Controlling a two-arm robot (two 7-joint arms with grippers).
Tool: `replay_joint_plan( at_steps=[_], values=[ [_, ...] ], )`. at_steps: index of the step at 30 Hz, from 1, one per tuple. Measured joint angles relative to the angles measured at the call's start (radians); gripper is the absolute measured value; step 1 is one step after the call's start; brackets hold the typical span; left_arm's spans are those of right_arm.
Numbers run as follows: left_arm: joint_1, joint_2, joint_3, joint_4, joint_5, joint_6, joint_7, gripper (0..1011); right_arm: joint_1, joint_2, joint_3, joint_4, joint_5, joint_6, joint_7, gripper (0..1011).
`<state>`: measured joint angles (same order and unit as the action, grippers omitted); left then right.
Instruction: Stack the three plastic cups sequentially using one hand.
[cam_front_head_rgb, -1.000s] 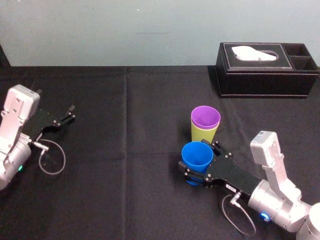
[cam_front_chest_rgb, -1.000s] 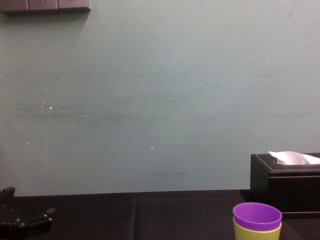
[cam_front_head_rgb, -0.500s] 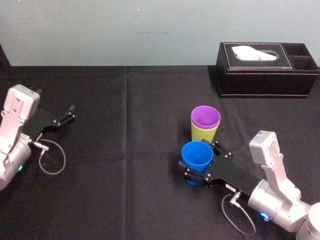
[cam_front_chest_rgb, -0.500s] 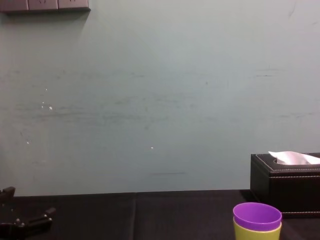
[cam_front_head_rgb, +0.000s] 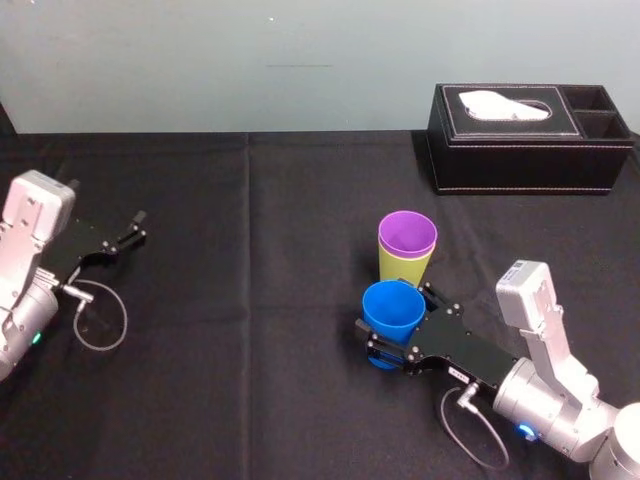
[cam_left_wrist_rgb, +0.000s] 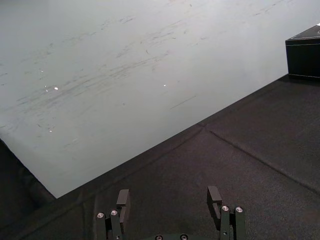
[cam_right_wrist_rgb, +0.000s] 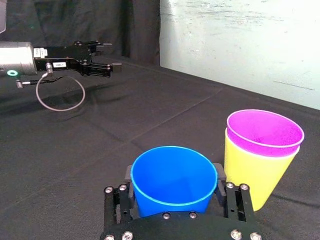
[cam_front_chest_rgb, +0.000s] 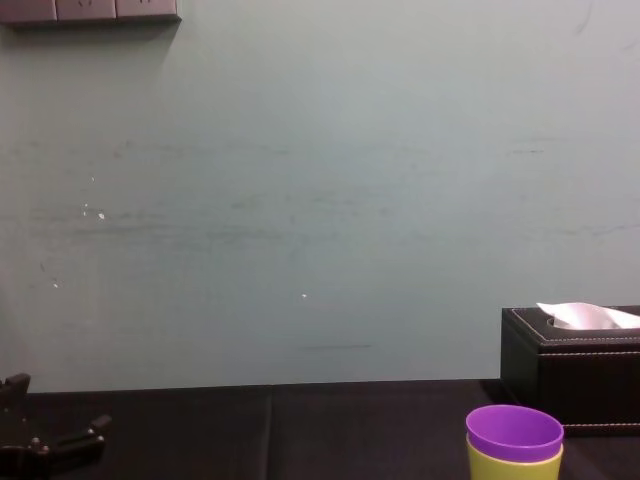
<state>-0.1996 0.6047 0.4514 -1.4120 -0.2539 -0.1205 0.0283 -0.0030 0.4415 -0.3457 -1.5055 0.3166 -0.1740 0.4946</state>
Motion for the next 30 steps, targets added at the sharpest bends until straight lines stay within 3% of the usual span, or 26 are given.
replay_joint_plan(
  at_steps=[7,19,30],
  values=[
    [0.0,0.0,0.0,0.0,0.0,0.0,0.0,1011,-0.001,0.001,0.0,-0.001,0.001,0.0,0.001,774],
    [0.0,0.0,0.0,0.0,0.0,0.0,0.0,1011,-0.001,0.001,0.0,-0.001,0.0,0.0,0.001,743],
    [0.0,0.0,0.0,0.0,0.0,0.0,0.0,1011,-0.02,0.026,0.011,-0.067,0.007,0.016,0.0,743]
  ],
)
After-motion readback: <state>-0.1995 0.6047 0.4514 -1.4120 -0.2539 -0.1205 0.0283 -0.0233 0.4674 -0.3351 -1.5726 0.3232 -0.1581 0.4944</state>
